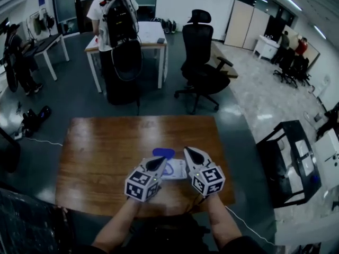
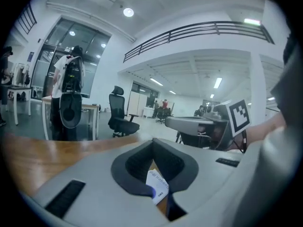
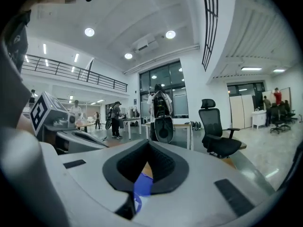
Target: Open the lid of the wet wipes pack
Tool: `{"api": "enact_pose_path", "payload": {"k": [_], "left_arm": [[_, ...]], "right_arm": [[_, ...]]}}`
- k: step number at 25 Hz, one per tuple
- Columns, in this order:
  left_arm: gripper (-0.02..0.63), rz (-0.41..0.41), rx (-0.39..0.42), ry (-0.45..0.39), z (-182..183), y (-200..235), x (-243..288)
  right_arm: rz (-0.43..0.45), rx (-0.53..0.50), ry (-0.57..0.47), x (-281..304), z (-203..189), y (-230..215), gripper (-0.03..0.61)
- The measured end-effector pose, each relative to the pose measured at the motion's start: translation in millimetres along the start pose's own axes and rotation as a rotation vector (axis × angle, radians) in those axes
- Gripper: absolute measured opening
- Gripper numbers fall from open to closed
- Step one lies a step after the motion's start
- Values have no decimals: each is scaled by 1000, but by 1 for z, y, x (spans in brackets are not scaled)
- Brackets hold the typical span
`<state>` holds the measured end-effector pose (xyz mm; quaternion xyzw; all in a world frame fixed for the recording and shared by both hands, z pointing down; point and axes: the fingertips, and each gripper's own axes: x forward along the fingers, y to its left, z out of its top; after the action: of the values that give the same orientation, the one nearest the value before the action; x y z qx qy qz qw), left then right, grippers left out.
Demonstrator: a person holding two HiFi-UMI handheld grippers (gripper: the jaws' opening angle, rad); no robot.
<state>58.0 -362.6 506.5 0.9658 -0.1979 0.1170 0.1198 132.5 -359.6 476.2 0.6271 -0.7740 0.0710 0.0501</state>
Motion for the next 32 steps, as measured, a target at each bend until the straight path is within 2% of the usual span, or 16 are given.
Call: {"api": "enact_pose_path", "payload": {"k": [5, 11, 22, 32], "left_arm": [[-5, -76, 26, -42, 23, -34, 8], [-5, -118, 53, -94, 48, -76, 6], [-5, -109, 106, -132, 69, -153, -5], [-5, -90, 147, -165, 76, -199, -31]], "right_arm": [[-46, 44, -66, -37, 18, -4, 8], [-73, 56, -108, -79, 36, -5, 9], [-75, 49, -147, -159, 57, -9, 9], [-47, 35, -186, -214, 71, 14, 9]]}}
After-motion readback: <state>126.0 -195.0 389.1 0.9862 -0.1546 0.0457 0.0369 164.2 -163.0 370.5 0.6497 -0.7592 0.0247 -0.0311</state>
